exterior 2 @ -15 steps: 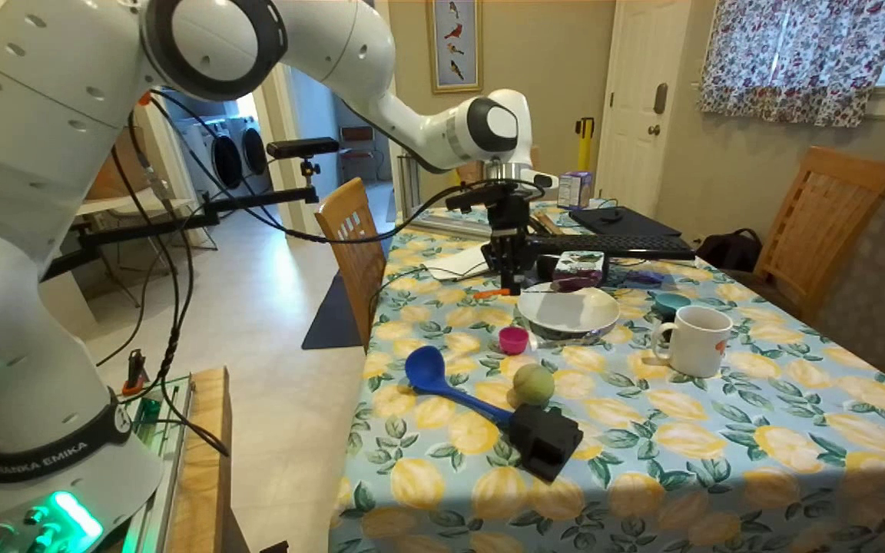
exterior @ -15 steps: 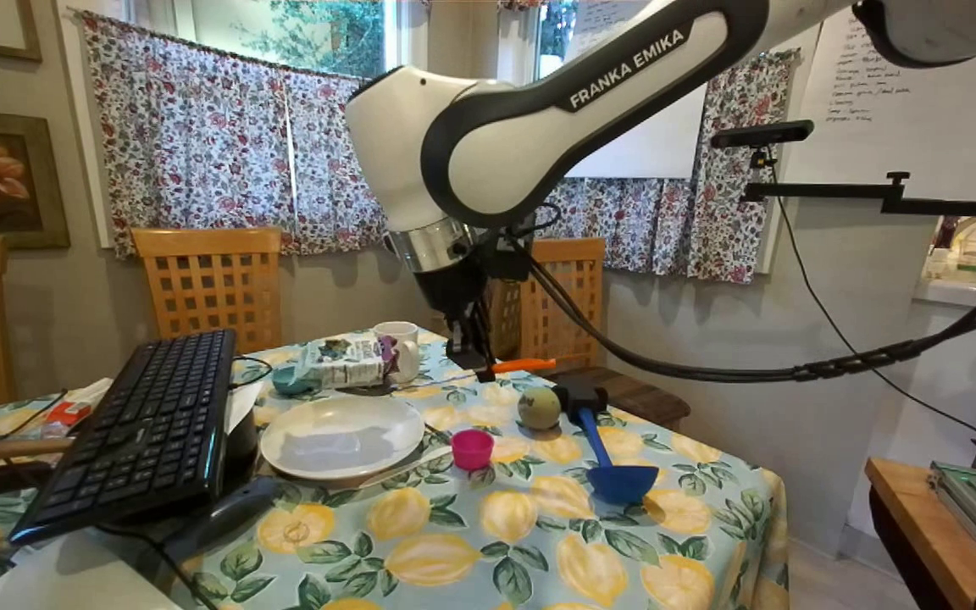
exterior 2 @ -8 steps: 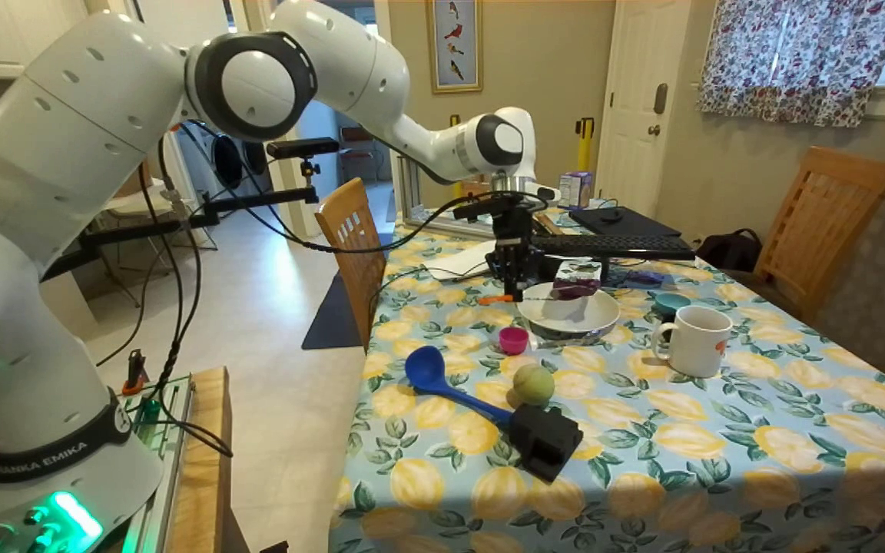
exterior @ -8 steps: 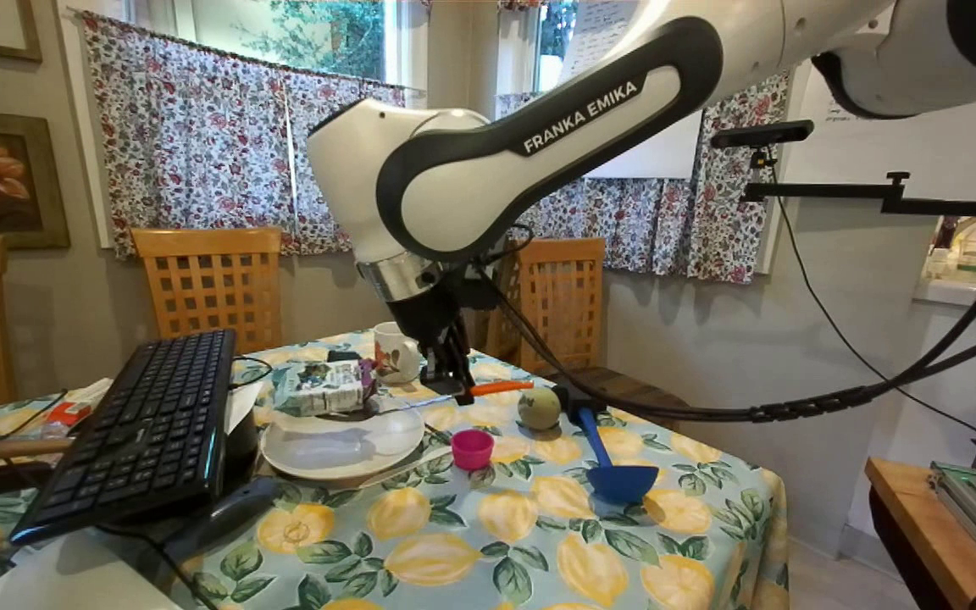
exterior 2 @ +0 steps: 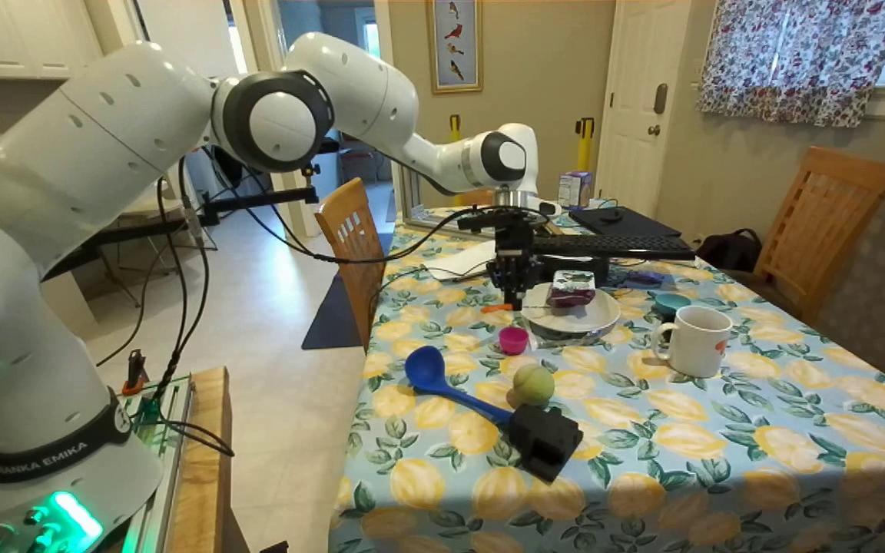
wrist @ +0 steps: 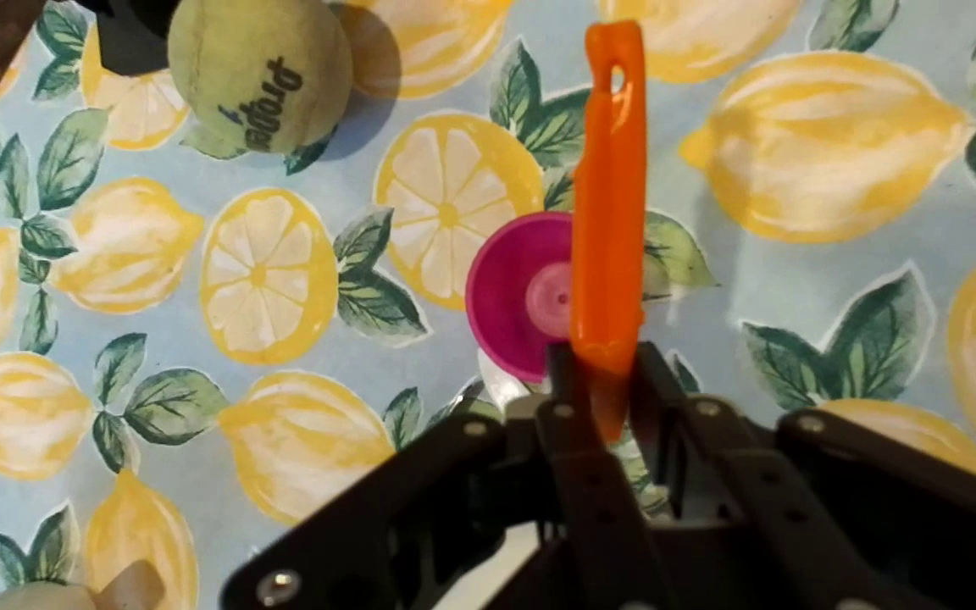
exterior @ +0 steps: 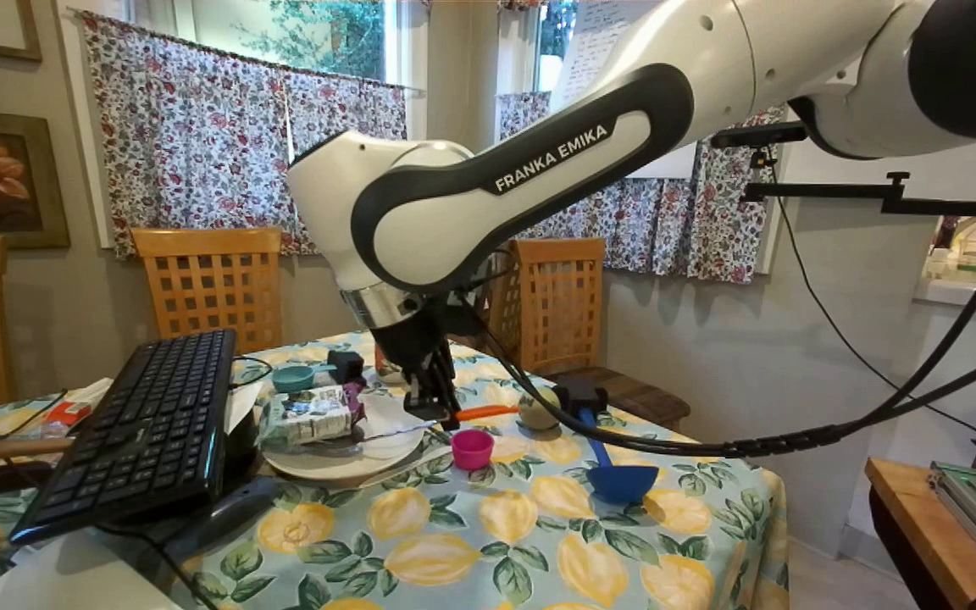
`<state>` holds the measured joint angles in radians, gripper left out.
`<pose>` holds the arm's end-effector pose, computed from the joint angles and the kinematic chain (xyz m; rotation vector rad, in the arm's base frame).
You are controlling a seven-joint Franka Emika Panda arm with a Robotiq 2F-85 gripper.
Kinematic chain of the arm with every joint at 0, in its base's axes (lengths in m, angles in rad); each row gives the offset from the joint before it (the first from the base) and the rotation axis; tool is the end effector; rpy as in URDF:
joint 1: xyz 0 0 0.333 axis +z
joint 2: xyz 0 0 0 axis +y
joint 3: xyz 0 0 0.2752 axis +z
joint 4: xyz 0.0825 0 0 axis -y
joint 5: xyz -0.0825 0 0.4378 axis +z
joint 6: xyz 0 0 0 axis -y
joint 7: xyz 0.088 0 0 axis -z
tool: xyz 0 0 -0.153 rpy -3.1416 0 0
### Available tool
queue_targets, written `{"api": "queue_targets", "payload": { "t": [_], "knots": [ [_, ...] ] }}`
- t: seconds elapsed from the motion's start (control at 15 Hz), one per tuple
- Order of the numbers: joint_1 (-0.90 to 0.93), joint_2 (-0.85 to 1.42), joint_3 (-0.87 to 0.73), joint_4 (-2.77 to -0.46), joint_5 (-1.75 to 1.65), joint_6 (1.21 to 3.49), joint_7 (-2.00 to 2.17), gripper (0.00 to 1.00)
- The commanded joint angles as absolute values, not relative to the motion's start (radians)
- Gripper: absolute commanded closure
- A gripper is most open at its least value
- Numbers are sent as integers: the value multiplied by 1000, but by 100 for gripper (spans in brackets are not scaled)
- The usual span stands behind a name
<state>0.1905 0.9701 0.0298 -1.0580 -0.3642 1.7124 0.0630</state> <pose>0.7364 0.1092 0.1356 2.7314 0.3541 -0.3693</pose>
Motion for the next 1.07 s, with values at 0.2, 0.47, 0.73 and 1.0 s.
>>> {"api": "queue_targets", "payload": {
  "t": [0.2,0.47,0.73,1.0],
  "knots": [
    [208,1017,21,-929,-313,1551,-16,95],
    [194,990,30,-895,-278,1464,-76,95],
    [157,994,60,-858,-231,1401,-120,95],
    [137,1001,59,-841,-205,1375,-113,95]
  ]
}}
